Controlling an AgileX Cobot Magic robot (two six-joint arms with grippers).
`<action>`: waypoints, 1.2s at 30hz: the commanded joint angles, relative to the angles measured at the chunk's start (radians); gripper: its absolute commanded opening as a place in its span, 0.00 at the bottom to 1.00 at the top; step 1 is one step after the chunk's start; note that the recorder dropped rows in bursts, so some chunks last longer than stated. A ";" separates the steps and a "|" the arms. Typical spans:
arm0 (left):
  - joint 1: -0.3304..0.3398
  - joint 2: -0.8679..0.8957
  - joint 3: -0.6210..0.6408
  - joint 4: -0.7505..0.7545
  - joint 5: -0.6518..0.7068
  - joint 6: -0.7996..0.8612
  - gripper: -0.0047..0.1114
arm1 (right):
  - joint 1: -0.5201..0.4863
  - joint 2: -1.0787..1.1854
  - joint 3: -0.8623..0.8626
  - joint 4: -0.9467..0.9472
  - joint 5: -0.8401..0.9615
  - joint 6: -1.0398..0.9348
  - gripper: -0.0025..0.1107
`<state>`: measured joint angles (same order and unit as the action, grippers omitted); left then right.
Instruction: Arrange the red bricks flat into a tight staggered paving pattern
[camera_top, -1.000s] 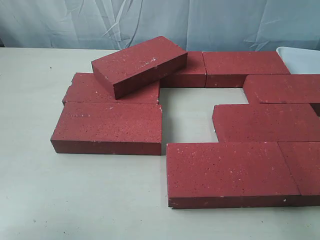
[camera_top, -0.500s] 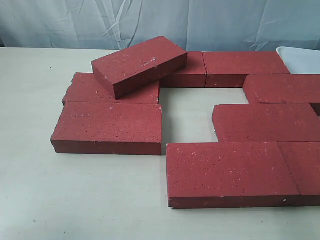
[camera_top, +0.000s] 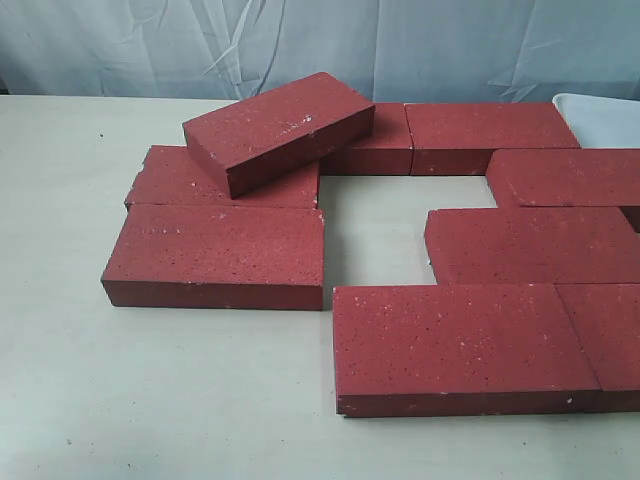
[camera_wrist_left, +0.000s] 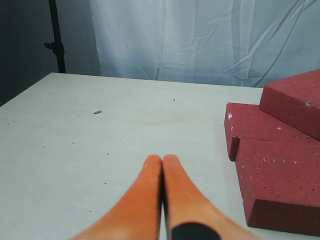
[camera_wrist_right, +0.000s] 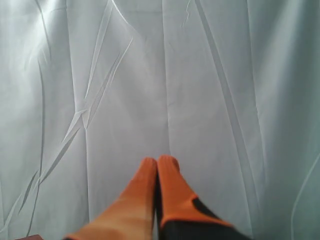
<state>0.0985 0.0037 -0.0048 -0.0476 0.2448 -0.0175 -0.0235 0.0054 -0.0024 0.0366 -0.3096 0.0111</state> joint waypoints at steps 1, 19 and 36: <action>0.002 -0.004 0.005 0.000 -0.014 -0.001 0.04 | 0.003 -0.005 0.002 0.000 -0.014 -0.003 0.02; 0.002 -0.004 0.005 0.000 -0.014 -0.001 0.04 | 0.003 0.207 -0.423 -0.006 0.471 -0.003 0.02; 0.002 -0.004 0.005 0.000 -0.014 -0.001 0.04 | 0.003 0.300 -0.503 -0.008 0.538 -0.003 0.02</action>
<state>0.0985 0.0037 -0.0048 -0.0476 0.2448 -0.0175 -0.0235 0.3013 -0.4990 0.0366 0.2085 0.0129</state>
